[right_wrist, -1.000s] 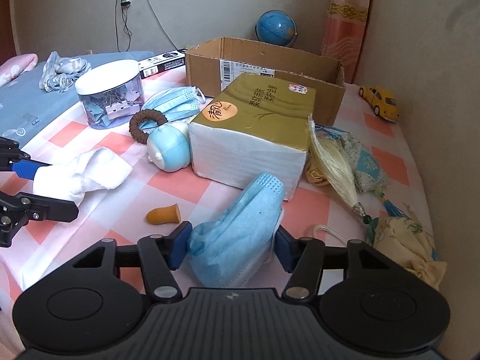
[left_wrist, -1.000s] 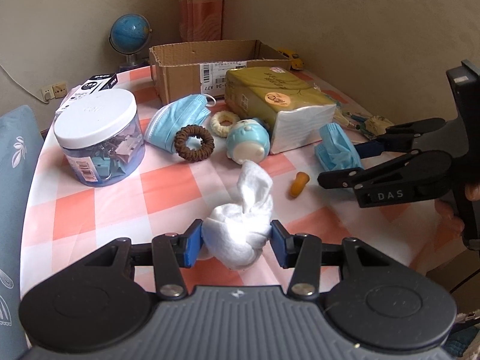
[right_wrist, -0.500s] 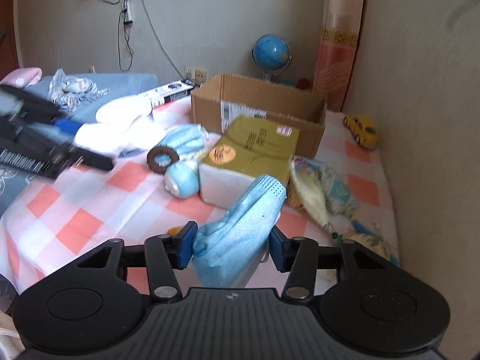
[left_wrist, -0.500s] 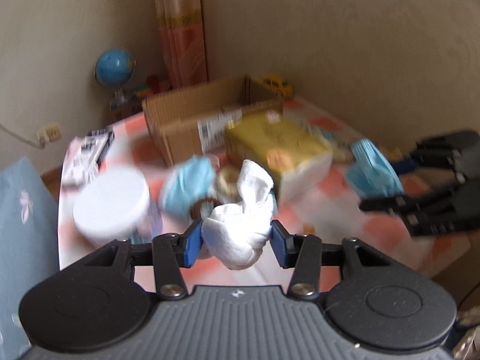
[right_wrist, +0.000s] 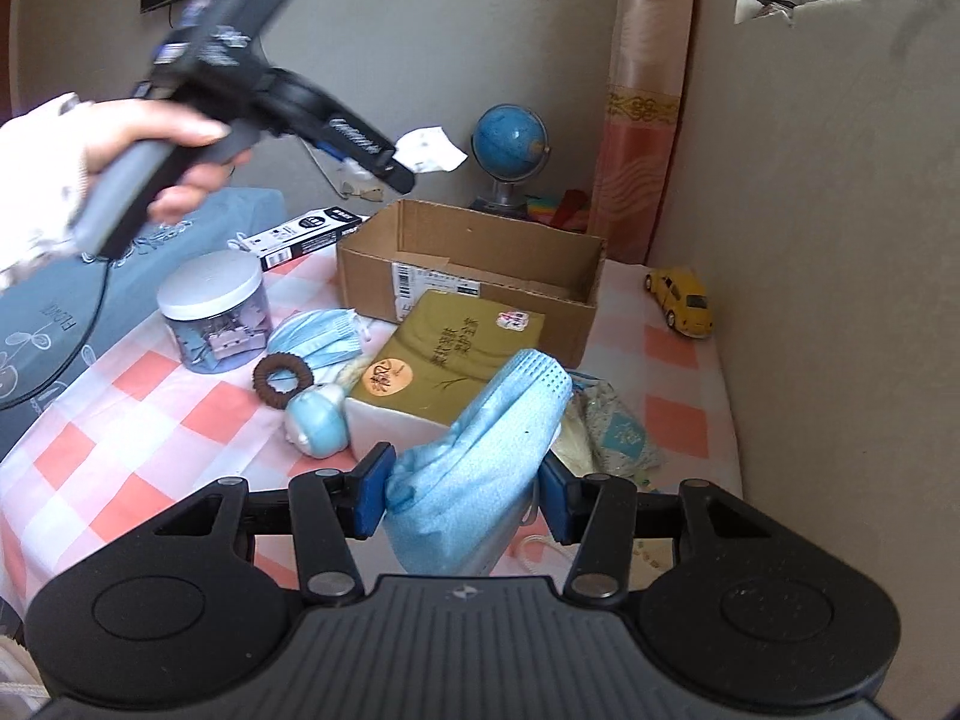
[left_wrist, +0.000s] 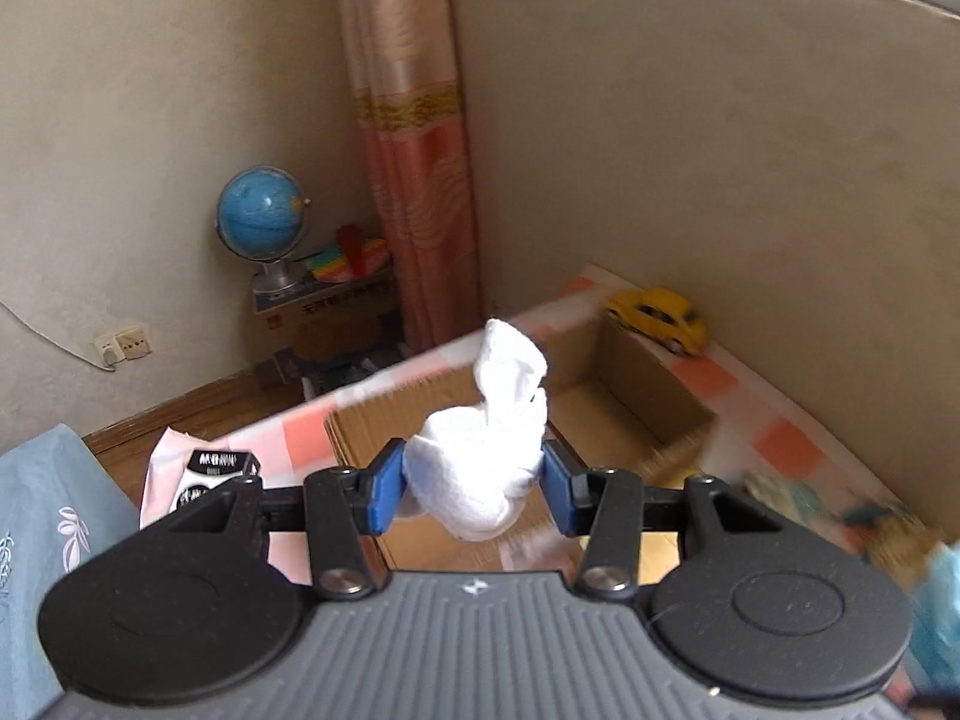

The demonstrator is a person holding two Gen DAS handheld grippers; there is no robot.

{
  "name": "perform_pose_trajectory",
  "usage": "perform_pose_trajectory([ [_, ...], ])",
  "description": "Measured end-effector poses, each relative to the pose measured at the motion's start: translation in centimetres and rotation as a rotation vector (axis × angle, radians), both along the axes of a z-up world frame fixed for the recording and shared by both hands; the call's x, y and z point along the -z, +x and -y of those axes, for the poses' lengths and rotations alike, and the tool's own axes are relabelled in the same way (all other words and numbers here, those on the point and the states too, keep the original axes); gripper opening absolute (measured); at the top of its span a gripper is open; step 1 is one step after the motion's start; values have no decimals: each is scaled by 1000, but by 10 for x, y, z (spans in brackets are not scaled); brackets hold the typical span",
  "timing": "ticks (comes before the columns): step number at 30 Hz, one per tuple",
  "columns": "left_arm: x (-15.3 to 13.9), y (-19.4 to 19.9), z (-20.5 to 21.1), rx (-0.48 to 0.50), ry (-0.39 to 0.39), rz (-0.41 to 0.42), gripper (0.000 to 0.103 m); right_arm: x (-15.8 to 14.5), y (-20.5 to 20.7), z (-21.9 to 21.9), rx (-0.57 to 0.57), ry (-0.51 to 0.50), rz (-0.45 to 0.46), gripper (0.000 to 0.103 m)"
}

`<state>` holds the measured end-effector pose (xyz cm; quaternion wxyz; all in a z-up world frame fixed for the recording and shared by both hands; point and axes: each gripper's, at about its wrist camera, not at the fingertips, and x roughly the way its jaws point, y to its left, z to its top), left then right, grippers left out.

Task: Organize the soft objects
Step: 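Carry sock and mask into the cardboard box and open both tools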

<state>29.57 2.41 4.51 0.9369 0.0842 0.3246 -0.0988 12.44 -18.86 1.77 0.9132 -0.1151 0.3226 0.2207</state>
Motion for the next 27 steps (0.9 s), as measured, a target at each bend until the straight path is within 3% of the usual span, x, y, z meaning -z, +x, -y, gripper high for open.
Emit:
perform_pose_trajectory([
  [2, 5, 15, 0, -26, 11, -4, 54, -1, 2, 1, 9, -3, 6, 55],
  [5, 12, 23, -2, -65, 17, -6, 85, -3, 5, 3, 20, 2, 10, 55],
  [6, 13, 23, -6, -76, 10, -2, 87, -4, 5, 3, 21, 2, 11, 55],
  [10, 14, 5, -14, -86, -20, -17, 88, -5, 9, 1, 19, -3, 15, 55],
  [18, 15, -89, -22, -65, -90, 10, 96, -14, 29, -13, 3, -13, 34, 55],
  [27, 26, -163, -31, -124, -111, 73, 98, -28, 98, -35, -11, -14, 38, 55],
])
